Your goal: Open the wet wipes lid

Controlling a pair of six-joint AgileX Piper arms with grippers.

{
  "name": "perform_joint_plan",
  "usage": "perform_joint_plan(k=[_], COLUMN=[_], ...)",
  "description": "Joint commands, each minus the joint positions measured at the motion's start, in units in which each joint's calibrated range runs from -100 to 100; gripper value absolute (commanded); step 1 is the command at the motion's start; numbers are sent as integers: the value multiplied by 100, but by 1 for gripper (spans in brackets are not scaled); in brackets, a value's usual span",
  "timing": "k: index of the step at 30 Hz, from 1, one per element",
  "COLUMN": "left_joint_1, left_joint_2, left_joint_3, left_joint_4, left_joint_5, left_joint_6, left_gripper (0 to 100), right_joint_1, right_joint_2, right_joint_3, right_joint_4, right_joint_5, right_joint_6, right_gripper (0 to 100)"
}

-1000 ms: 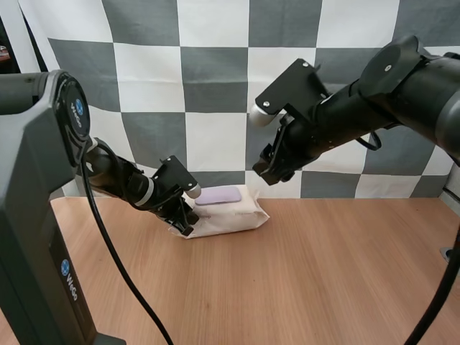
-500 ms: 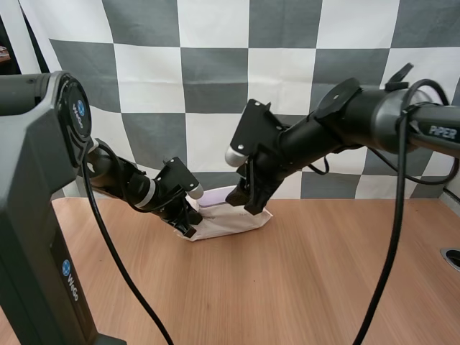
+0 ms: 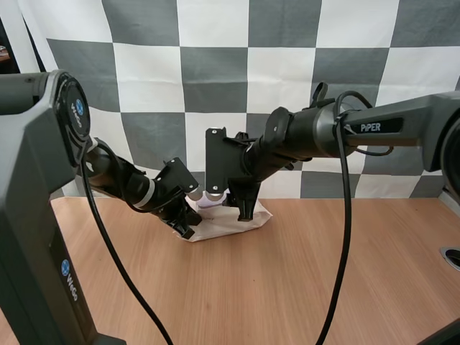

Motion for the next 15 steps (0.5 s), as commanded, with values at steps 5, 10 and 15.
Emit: perform_joint_plan(k=[5,10,15], left_joint_1=[4,4,4], left_joint_2=[6,6,6], left_joint_3=[3,3,3], left_joint_4=[25,52,161], left_joint_5=[103,101,101], left_joint_6=[89,89,89], left_gripper=[0,0,0], right_joint_1=[3,3,3], right_joint_2=[331,606,888], right_joint_3=[9,9,9], right_joint_4=[-120,-120,-143], right_joint_5=[-429,-824,-1196], right_joint_6=[-17,-17,-36], right_gripper=[93,93,91])
